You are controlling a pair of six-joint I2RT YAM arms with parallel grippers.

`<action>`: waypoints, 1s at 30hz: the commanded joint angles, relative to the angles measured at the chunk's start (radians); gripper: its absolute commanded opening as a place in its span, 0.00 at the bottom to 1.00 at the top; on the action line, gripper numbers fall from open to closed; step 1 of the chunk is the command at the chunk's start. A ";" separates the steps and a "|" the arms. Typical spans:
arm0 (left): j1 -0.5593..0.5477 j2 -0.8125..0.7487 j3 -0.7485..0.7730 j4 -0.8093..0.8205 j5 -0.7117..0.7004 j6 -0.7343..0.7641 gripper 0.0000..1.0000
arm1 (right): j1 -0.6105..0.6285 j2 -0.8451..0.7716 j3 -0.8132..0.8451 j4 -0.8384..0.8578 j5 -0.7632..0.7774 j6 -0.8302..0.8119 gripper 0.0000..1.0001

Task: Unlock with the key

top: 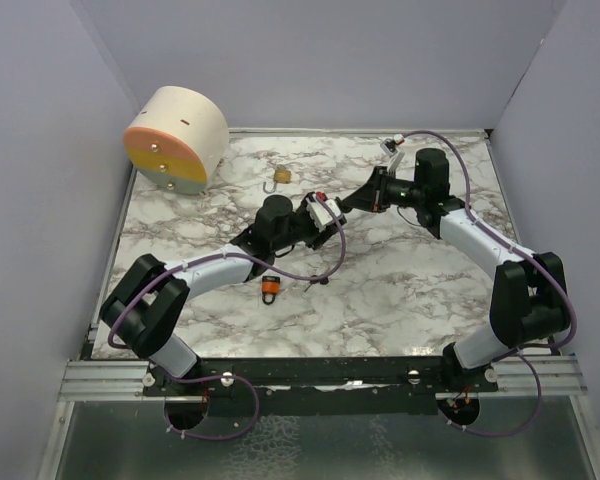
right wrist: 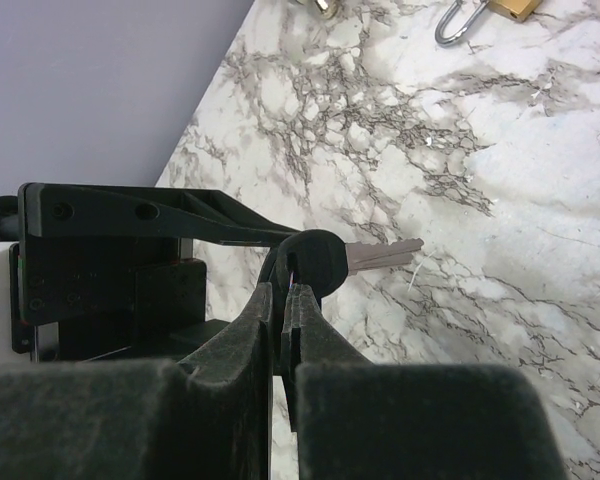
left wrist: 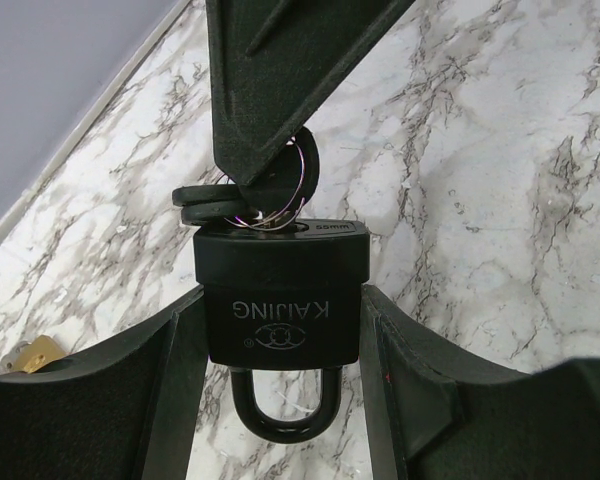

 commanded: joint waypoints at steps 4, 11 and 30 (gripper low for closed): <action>-0.004 0.008 0.109 0.219 -0.011 -0.081 0.00 | 0.011 0.014 -0.035 0.015 -0.064 0.021 0.01; -0.004 0.010 0.082 0.372 -0.038 -0.065 0.00 | 0.011 0.020 -0.049 0.011 -0.078 0.020 0.01; -0.052 0.027 0.045 0.516 -0.276 -0.008 0.00 | 0.011 0.053 -0.018 0.025 -0.057 0.165 0.01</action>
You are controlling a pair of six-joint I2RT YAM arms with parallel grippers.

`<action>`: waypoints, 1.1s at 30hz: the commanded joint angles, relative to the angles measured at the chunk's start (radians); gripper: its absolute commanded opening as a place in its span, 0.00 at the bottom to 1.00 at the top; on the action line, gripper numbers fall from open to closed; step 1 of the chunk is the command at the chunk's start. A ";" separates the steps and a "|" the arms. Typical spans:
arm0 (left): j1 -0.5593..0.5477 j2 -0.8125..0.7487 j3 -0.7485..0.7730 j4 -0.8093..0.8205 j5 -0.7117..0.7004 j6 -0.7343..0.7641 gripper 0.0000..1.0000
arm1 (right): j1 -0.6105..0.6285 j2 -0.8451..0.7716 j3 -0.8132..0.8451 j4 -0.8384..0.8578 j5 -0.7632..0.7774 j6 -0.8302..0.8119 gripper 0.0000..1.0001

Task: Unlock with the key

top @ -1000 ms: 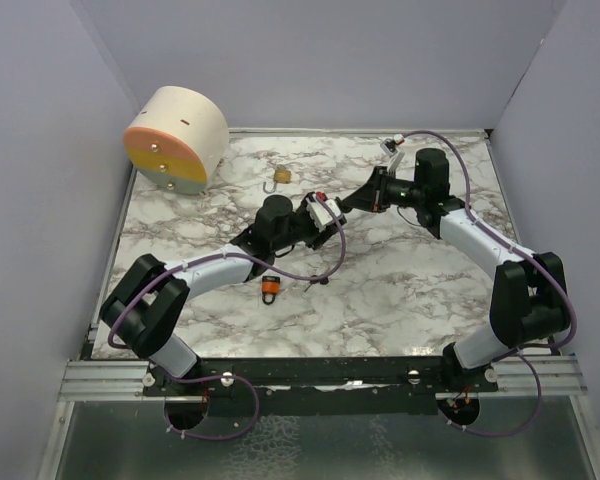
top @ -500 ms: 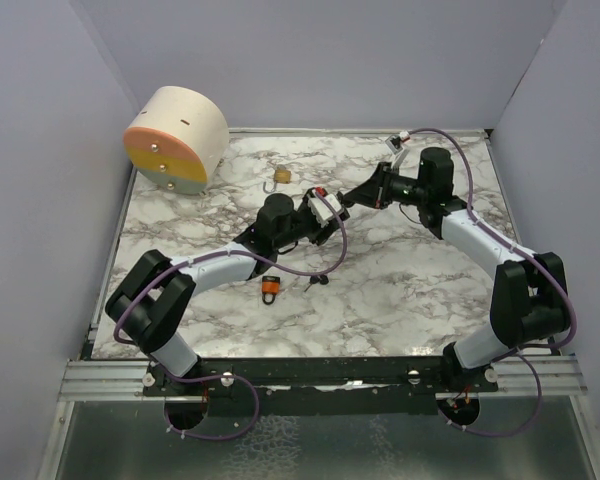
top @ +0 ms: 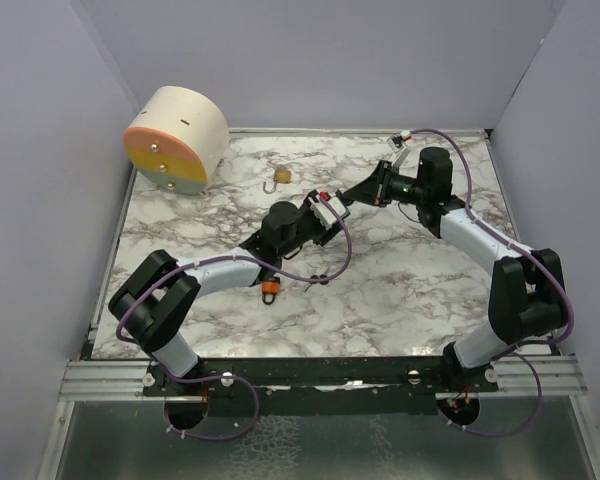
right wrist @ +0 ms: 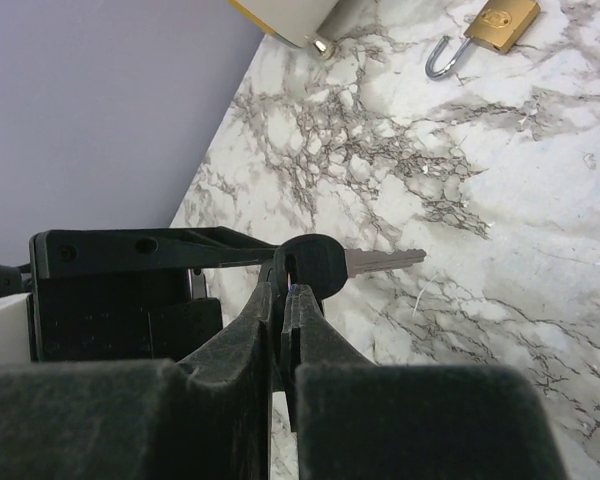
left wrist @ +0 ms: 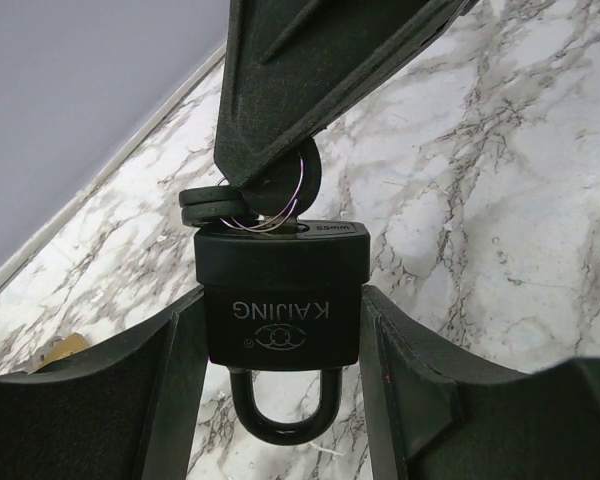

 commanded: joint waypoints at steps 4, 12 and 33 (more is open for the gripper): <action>-0.014 -0.013 0.047 0.397 -0.125 0.027 0.00 | 0.032 0.035 -0.002 -0.092 -0.071 0.046 0.01; -0.013 -0.015 0.063 0.401 -0.077 -0.028 0.00 | 0.032 0.044 -0.002 -0.139 -0.075 -0.016 0.01; -0.005 0.013 0.197 0.227 -0.107 -0.092 0.00 | 0.032 0.094 0.026 -0.216 -0.036 -0.031 0.01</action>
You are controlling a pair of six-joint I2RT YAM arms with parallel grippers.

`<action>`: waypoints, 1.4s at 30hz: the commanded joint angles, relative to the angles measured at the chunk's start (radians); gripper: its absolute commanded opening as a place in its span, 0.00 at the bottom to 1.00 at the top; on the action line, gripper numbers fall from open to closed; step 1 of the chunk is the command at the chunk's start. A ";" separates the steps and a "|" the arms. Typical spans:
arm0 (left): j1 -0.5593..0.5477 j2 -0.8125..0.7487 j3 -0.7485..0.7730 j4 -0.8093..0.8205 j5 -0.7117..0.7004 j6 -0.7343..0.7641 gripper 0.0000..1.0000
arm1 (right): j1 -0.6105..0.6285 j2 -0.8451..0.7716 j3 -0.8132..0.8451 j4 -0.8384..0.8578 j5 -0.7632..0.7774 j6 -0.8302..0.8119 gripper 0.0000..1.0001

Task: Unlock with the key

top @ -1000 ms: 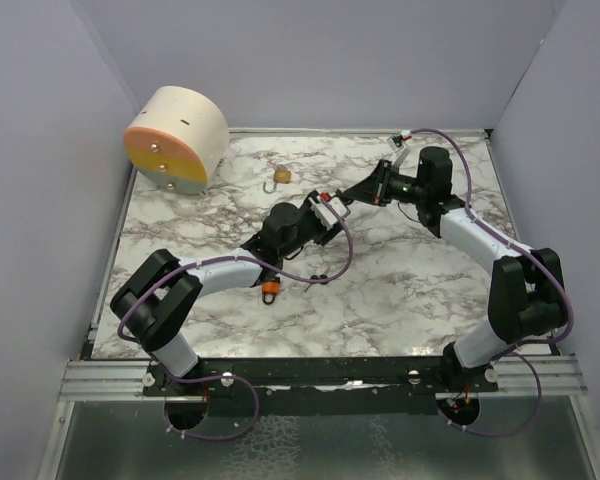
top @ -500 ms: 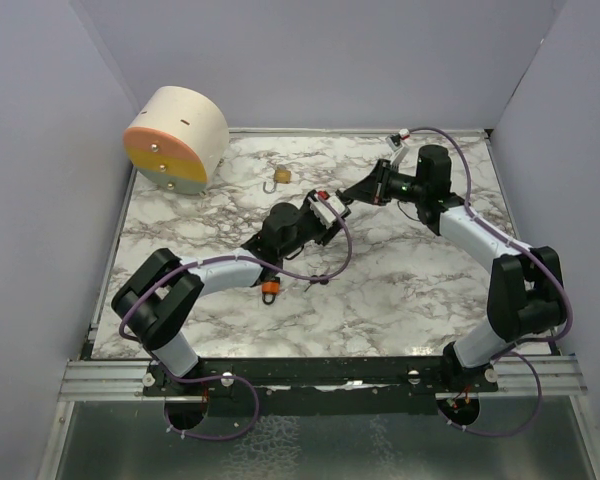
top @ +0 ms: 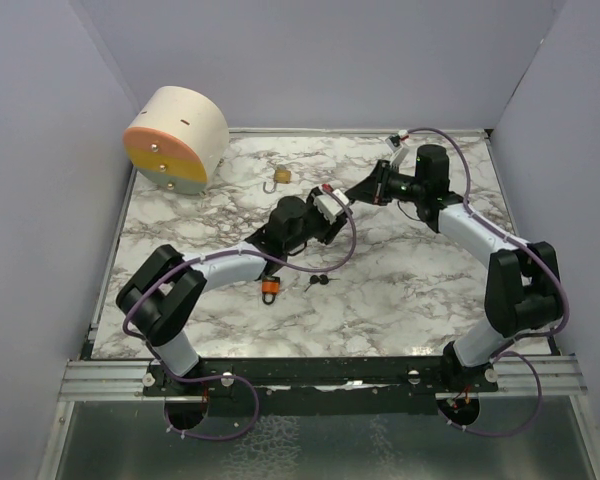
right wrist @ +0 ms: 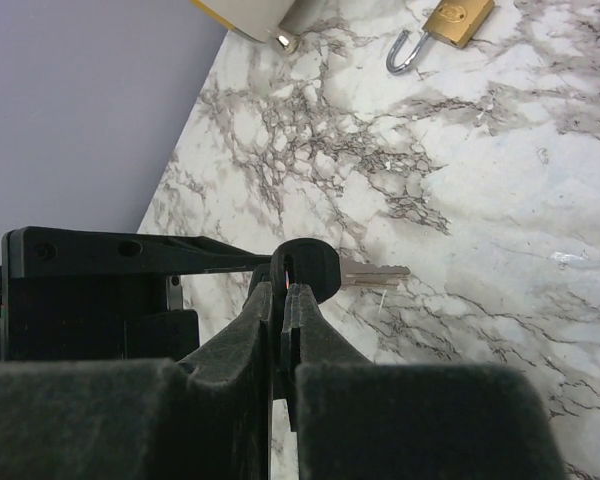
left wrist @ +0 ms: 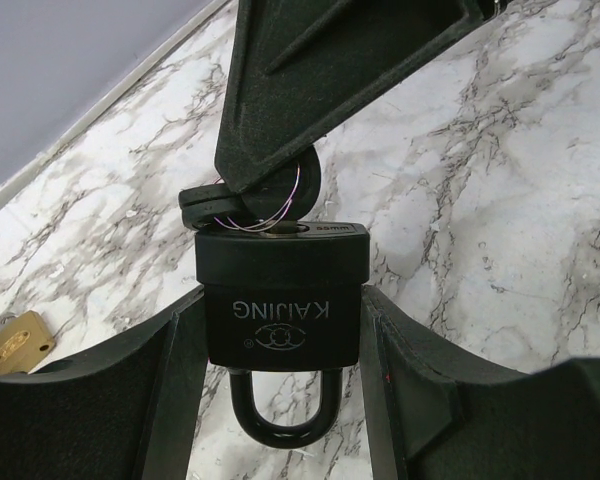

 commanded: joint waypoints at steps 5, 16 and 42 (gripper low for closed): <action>-0.010 -0.020 0.192 0.169 -0.139 -0.017 0.00 | 0.040 0.077 0.008 -0.152 -0.059 0.080 0.01; -0.054 0.021 0.313 -0.074 -0.335 -0.059 0.00 | 0.040 0.151 0.076 -0.189 -0.074 0.141 0.01; -0.109 0.160 0.538 -0.385 -0.607 -0.144 0.00 | 0.040 0.273 0.184 -0.328 -0.076 0.158 0.01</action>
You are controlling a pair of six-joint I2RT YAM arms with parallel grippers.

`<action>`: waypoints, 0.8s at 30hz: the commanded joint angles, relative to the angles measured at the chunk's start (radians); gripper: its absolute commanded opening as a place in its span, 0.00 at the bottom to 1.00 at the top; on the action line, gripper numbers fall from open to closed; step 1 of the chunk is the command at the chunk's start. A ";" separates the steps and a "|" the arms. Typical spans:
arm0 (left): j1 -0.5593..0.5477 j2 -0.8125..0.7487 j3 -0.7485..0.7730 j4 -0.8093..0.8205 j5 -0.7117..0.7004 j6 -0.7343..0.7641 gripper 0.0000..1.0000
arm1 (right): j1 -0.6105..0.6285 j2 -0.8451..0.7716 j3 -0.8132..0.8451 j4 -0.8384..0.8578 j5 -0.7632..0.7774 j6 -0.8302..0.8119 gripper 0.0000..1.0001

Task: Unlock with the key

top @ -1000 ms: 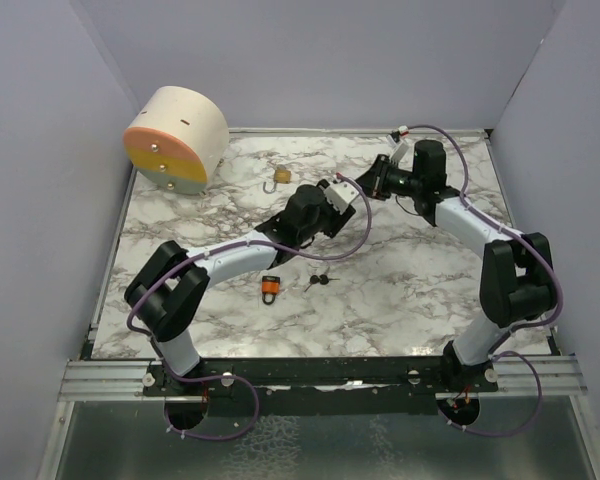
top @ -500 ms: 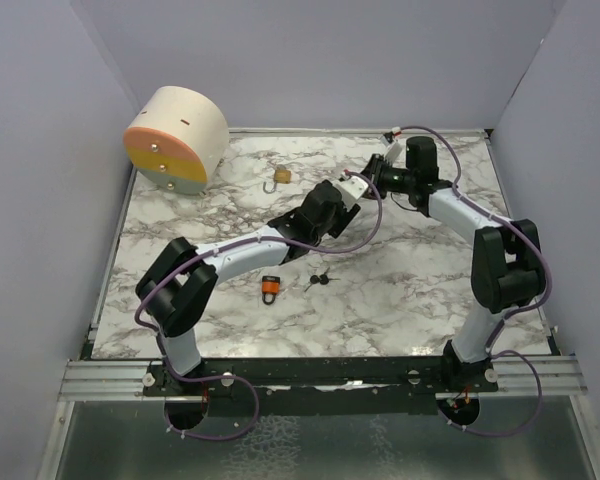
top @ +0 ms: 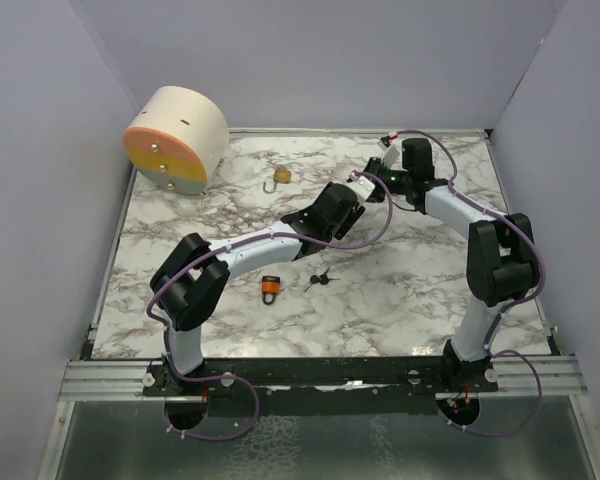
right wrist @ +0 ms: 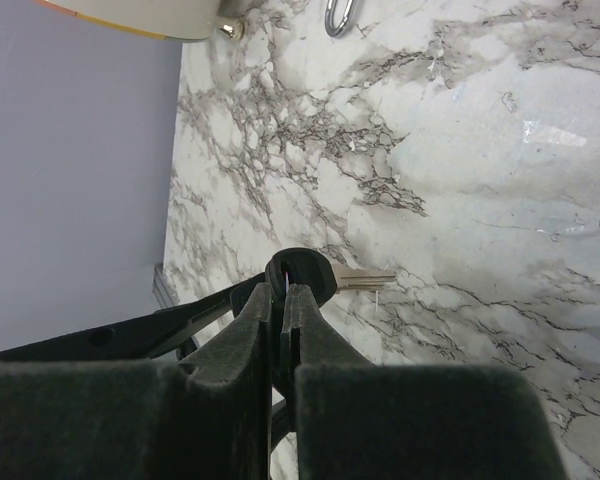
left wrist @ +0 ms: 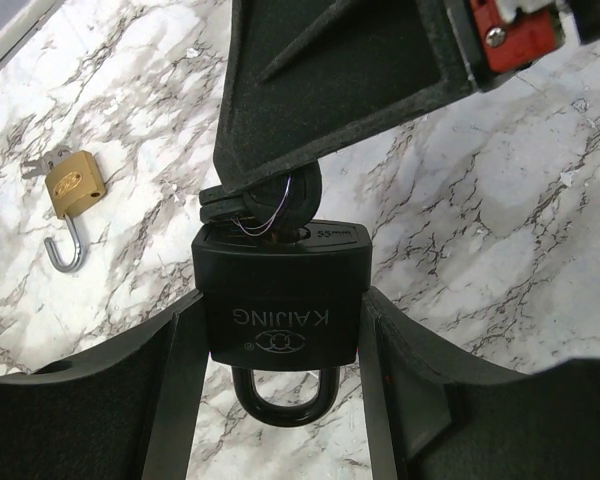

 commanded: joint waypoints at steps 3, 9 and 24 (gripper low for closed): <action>-0.003 -0.019 0.133 0.238 -0.132 -0.020 0.00 | 0.045 0.044 -0.004 -0.174 -0.097 0.020 0.01; -0.025 0.011 0.164 0.211 -0.163 -0.014 0.00 | 0.045 0.053 0.013 -0.189 -0.094 0.030 0.01; -0.047 0.051 0.213 0.174 -0.208 0.008 0.00 | 0.045 0.059 0.017 -0.191 -0.097 0.045 0.01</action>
